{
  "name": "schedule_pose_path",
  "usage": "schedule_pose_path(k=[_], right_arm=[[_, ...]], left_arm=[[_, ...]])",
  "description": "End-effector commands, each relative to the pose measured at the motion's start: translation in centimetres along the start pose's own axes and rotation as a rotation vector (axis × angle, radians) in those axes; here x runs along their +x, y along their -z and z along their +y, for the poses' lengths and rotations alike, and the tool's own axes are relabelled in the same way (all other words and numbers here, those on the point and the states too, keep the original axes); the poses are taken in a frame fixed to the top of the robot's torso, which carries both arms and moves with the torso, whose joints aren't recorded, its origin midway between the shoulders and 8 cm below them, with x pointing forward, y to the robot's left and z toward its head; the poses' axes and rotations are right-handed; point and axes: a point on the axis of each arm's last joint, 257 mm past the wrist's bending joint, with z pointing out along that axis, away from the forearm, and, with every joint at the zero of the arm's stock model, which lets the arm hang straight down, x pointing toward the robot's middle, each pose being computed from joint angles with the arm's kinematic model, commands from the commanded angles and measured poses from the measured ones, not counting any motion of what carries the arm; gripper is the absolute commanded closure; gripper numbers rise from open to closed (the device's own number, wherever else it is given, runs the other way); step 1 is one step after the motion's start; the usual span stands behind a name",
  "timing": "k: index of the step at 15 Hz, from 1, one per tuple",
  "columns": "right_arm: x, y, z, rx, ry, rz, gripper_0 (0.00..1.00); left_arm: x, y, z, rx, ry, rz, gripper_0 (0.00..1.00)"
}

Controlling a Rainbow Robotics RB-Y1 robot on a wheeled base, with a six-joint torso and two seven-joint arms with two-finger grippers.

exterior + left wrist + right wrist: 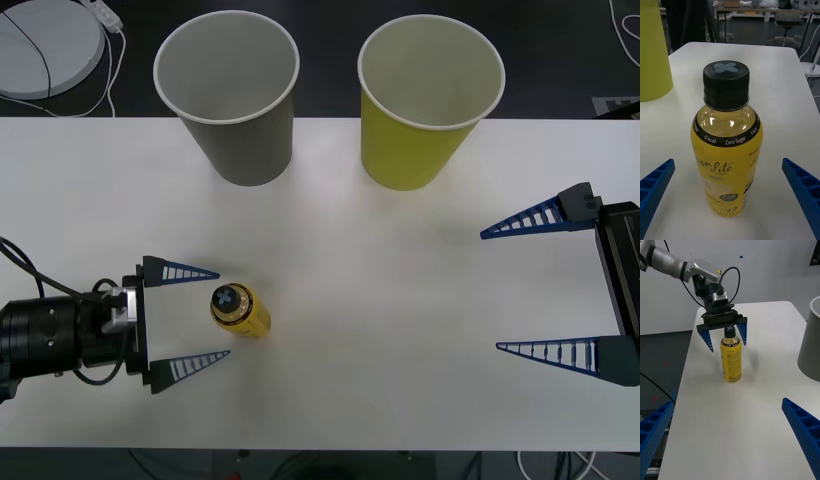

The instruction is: Put the can into the green bin and the plastic bottle into the gray bin

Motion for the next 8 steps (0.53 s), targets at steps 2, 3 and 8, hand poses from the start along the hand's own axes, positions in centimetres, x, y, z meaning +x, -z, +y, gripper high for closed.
schedule_pose_path(k=[2,3,8], right_arm=[[0.0,0.0,0.0,0.000,0.000,0.000,0.00],[0.0,0.0,0.0,0.000,0.000,0.000,0.00],[0.0,0.0,0.0,0.000,0.000,0.000,0.00]], left_arm=[[-0.2,-1.5,-0.1,-0.005,-0.008,-0.009,0.00],[-0.3,-1.8,0.0,-0.008,-0.007,-0.014,0.00],[-0.8,-3.5,-0.2,-0.009,-0.005,-0.031,0.00]])
